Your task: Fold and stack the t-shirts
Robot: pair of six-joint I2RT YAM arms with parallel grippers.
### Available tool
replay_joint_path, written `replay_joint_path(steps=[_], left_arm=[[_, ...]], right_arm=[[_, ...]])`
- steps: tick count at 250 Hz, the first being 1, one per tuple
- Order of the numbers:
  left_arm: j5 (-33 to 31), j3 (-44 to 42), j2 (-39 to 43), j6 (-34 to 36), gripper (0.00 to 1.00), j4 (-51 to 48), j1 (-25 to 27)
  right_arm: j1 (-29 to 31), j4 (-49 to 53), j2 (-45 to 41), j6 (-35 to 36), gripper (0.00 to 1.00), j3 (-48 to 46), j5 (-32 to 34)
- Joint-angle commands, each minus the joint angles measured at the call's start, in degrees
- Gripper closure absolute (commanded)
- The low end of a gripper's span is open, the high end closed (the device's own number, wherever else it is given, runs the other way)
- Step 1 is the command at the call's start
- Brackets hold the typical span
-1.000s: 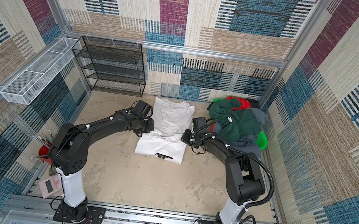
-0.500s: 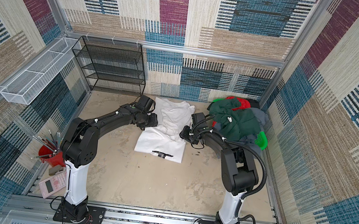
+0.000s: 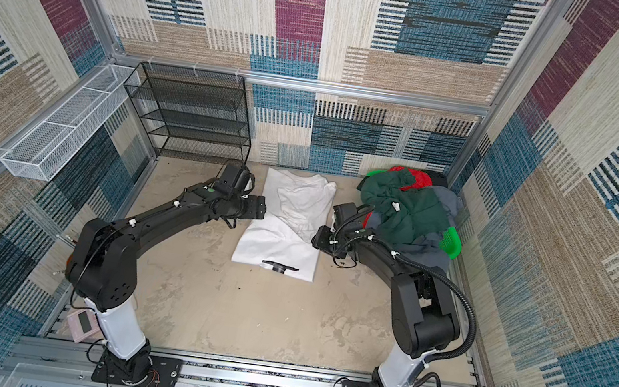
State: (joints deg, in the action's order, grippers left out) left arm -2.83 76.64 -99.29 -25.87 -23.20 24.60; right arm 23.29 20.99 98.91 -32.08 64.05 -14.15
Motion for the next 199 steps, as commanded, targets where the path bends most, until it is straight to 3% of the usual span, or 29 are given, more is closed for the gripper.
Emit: replay_joint_path(steps=[1,27,57,78,199], left_arm=[[0.3,-5.4,4.0,-2.7,0.12,4.1,0.0],[0.9,-9.5,6.9,-4.0,0.12,4.8,0.0],[1.6,-12.7,8.7,-5.0,0.12,6.3,0.0],[1.8,-13.3,8.7,-5.2,0.13,6.5,0.0],[3.8,-10.7,5.6,-2.4,0.13,5.3,-0.4]], right_arm=[[1.7,-1.0,1.6,1.5,0.56,0.6,-2.5],[2.5,0.4,5.2,2.2,0.66,3.5,-2.7],[2.5,3.0,10.7,5.0,0.67,8.6,-2.3],[2.6,6.8,14.9,7.2,0.73,14.2,-1.3],[2.3,16.1,28.2,9.2,0.75,35.4,10.3]])
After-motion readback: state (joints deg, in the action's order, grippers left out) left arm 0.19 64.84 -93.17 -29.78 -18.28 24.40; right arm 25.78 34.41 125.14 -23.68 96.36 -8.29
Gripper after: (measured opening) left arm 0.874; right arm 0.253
